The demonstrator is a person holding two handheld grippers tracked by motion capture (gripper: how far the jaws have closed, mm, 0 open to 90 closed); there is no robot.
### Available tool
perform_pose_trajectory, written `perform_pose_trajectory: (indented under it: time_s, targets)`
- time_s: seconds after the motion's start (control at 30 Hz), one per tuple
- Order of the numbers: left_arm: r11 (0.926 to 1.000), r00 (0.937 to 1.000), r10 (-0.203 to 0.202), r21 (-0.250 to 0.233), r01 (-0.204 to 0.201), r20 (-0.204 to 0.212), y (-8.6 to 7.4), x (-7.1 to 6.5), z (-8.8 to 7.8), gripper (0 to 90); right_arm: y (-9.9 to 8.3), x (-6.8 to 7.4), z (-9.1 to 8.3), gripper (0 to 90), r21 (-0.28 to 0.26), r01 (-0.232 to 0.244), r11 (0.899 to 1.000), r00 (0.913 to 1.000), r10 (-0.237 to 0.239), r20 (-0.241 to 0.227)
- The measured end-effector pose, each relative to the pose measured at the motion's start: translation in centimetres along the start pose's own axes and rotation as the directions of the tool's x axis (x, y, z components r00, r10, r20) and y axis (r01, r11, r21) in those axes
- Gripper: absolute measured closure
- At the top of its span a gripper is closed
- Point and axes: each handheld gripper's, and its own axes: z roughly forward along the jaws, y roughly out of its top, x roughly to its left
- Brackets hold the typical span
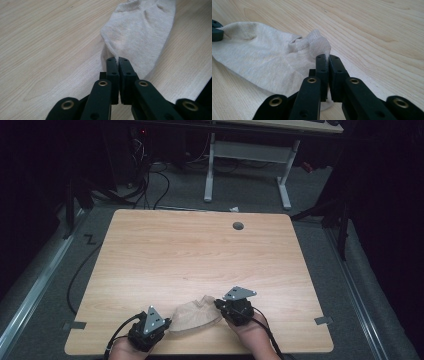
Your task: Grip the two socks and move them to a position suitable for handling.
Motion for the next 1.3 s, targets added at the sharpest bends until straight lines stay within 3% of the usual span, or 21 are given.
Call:
perform_pose_trajectory:
  time_s: [0.27, 0.63, 0.9, 1.07, 1.13, 1.2, 1.3]
  targets:
    - [0.9995, 0.9998, 0.016, 0.026, -0.016, 0.012, 0.0, -0.3, 0.5, 87.5, -0.3, -0.2, 0.5, 87.1, 0.029, 0.001, 1.0, 1.0, 0.0, -0.006]
    - [0.9983, 0.9989, 0.009, 0.057, -0.011, 0.046, -0.2, -0.2, 1.3, 84.7, -0.7, -0.6, 1.1, 86.9, 0.083, -0.016, 0.996, 0.9998, 0.017, -0.007]
    - [0.9965, 0.9983, 0.016, 0.081, -0.021, 0.056, -0.1, 0.0, 2.5, 80.1, -1.2, -1.1, 1.6, 86.6, 0.142, -0.062, 0.988, 0.9981, 0.061, 0.005]
    - [0.9973, 0.9992, -0.007, 0.074, 0.004, 0.04, 1.1, 1.9, 4.0, 78.7, -1.4, -1.5, 2.0, 86.2, 0.149, -0.081, 0.986, 0.9967, 0.08, 0.008]
    - [0.9954, 0.9954, -0.083, 0.052, 0.08, 0.048, 1.3, 2.2, 4.6, 78.0, -1.3, -1.8, 2.1, 85.9, 0.146, -0.094, 0.985, 0.9956, 0.094, 0.01]
    - [0.9971, 0.9991, -0.033, 0.07, 0.031, 0.026, 1.6, 3.5, 4.8, 76.9, -1.0, -2.1, 2.5, 85.4, 0.134, -0.098, 0.986, 0.9952, 0.097, 0.013]
    - [0.9962, 0.9984, -0.054, 0.069, 0.052, 0.018, 1.7, 4.0, 4.9, 75.5, -0.8, -2.2, 2.9, 83.6, 0.126, -0.106, 0.986, 0.9943, 0.104, 0.023]
